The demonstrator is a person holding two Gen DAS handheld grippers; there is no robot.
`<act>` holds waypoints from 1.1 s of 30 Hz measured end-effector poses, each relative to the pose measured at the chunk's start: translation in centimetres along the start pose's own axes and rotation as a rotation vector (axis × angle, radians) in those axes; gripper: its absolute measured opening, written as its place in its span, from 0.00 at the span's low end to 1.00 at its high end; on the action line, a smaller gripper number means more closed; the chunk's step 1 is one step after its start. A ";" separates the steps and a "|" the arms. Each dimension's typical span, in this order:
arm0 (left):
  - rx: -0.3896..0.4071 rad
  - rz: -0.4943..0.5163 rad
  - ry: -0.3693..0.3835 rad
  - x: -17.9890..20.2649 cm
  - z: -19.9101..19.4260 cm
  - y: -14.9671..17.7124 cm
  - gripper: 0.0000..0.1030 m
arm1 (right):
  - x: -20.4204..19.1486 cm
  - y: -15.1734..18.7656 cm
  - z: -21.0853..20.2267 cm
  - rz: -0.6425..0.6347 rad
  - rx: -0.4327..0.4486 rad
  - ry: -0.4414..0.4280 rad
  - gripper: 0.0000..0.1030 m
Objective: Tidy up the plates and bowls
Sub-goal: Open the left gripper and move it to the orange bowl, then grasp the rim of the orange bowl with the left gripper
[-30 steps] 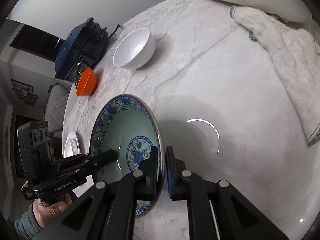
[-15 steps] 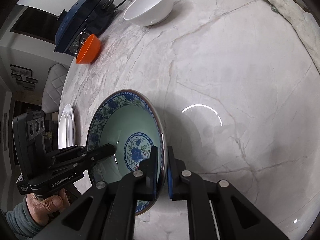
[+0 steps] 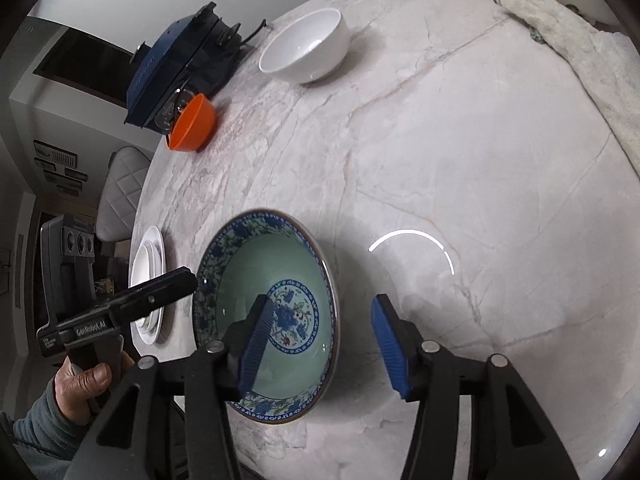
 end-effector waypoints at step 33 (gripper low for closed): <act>0.014 -0.166 -0.129 -23.0 2.8 -24.1 0.82 | -20.2 -19.9 22.3 -0.096 -0.160 -0.227 0.62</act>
Point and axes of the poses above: each gripper's, at about its wrist camera, not at the fingertips, and z roughly the way its jaws point, x to its right, y to its underside, the point moved 8 cm from there along z, roughly the way its jaws point, and after that the axes turned 13 degrees about x, right-handed, at the moved point
